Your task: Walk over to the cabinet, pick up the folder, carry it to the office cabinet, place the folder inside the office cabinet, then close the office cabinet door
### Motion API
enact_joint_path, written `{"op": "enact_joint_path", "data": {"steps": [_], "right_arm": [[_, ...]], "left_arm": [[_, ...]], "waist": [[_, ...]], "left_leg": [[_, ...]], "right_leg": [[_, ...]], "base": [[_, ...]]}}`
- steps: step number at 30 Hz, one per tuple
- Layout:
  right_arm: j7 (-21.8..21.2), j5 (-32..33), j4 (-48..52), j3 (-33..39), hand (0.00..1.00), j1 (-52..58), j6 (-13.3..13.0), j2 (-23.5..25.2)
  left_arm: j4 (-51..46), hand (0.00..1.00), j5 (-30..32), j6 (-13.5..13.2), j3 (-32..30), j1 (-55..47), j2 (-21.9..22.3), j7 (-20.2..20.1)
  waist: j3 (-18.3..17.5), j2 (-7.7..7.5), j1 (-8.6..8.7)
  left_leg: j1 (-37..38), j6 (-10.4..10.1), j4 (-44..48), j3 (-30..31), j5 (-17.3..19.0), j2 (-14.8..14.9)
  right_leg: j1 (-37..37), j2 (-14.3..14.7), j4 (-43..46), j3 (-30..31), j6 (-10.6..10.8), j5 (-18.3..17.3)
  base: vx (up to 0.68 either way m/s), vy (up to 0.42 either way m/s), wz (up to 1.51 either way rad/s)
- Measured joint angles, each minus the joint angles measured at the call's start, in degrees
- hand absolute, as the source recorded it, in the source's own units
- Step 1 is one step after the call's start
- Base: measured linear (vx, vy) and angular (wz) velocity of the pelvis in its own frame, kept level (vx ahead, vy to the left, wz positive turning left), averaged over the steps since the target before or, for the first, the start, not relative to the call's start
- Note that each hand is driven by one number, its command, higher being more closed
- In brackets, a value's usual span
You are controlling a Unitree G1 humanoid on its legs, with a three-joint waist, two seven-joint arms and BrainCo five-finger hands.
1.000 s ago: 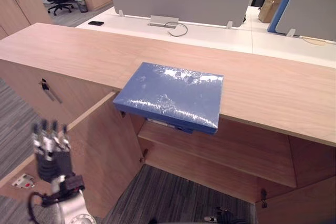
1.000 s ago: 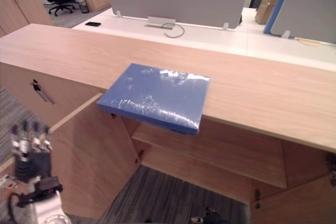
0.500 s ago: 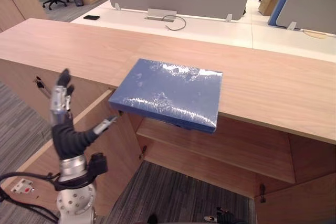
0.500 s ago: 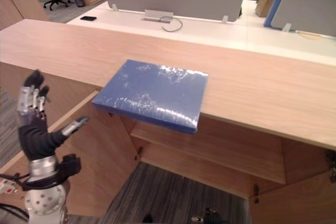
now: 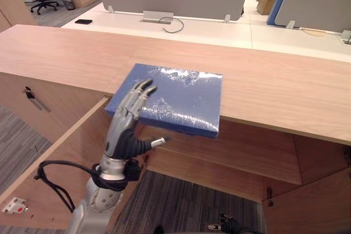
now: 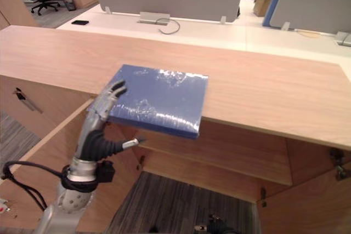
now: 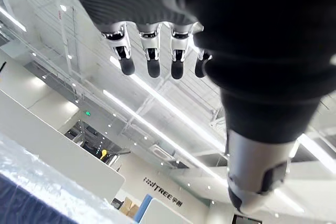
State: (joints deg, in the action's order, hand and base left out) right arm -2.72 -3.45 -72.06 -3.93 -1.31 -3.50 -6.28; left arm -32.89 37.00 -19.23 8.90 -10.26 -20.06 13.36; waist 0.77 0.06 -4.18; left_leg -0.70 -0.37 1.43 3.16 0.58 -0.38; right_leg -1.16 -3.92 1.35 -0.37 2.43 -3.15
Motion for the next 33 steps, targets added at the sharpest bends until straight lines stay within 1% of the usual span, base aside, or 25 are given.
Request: {"op": "enact_joint_path", "data": {"steps": [5,8,11,12,16,19,23,30,33], "right_arm": [[0.04,0.0,0.0,-0.05,0.0,0.09,-0.12,0.01],[0.04,0.0,0.0,-0.05,0.0,0.61,-0.2,0.01],[0.03,0.0,0.04,-0.1,0.0,0.75,-0.28,0.01],[0.04,0.0,0.1,-0.09,0.0,0.75,-0.28,-0.01],[0.03,0.0,0.42,-0.15,0.0,0.93,-0.31,-0.06],[0.03,0.0,0.46,-0.14,0.0,0.91,-0.32,-0.18],[0.04,-0.01,0.52,-0.16,0.0,0.73,-0.32,-0.2],[0.45,0.0,0.56,-0.19,0.0,0.53,-0.4,-0.33],[0.59,0.0,0.56,-0.17,0.0,0.38,-0.43,-0.32]], "left_arm": [[1.02,0.0,4.51,-0.39,1.03,0.61,-2.32,2.03],[2.55,0.0,6.9,-0.34,2.02,1.11,-3.54,3.22],[5.05,0.0,9.8,-0.24,3.64,2.87,-4.58,4.14],[5.76,0.0,9.92,-0.24,3.94,3.29,-4.86,4.36],[11.34,0.0,12.22,0.36,5.76,5.79,-7.51,5.18],[13.89,0.0,13.81,0.92,6.61,6.89,-7.94,5.52],[17.64,0.0,15.07,1.44,8.24,8.74,-9.44,6.11],[23.75,0.0,17.6,2.62,9.39,10.32,-9.55,6.64],[25.81,0.0,18.79,3.35,9.44,11.63,-9.57,7.46]], "waist": [[-0.2,-0.02,0.14],[-1.0,0.0,0.15],[-1.32,-0.01,0.2],[-1.33,0.0,0.17],[-1.87,0.0,0.54],[-1.89,0.01,0.77],[-1.92,-0.03,1.44],[-1.88,-0.05,2.27],[-1.88,-0.05,2.72]], "left_leg": [[0.18,-0.01,-0.04,-0.39,0.01,-0.01],[0.2,-0.01,-0.09,-0.41,0.01,-0.02],[0.31,0.0,-0.1,-0.54,-0.01,0.0],[0.68,0.04,-0.36,-0.6,-0.07,-0.12],[2.15,0.2,-2.53,-0.79,-0.98,-0.14],[2.96,0.21,-4.24,-0.91,-1.79,-0.15],[3.1,0.29,-4.8,-0.98,-1.87,-0.28],[3.92,0.28,-5.33,-1.61,-1.88,-0.25],[3.92,0.29,-5.24,-1.75,-1.88,-0.25]], "right_leg": [[0.0,-0.01,0.0,0.4,0.0,0.13],[0.0,-0.02,0.0,0.41,0.0,0.13],[0.0,0.03,0.04,0.5,-0.04,0.17],[-0.15,0.17,0.0,0.53,-0.06,0.19],[-0.36,0.36,-0.41,0.53,-0.12,0.25],[-0.66,0.34,-1.22,0.42,-0.06,0.63],[-1.05,0.2,-2.32,0.36,0.02,1.02],[-1.99,0.17,-2.82,0.45,0.06,1.18],[-1.98,0.12,-2.82,0.48,0.12,1.38]], "base": [[0.0,0.011,-0.04],[0.0,0.0,0.0],[0.0,0.003,-0.01],[0.01,0.008,-0.05],[0.0,0.002,-0.02],[0.0,0.0,0.0],[0.0,0.0,0.0],[0.01,0.003,-0.02],[-0.01,0.002,-0.01]]}}
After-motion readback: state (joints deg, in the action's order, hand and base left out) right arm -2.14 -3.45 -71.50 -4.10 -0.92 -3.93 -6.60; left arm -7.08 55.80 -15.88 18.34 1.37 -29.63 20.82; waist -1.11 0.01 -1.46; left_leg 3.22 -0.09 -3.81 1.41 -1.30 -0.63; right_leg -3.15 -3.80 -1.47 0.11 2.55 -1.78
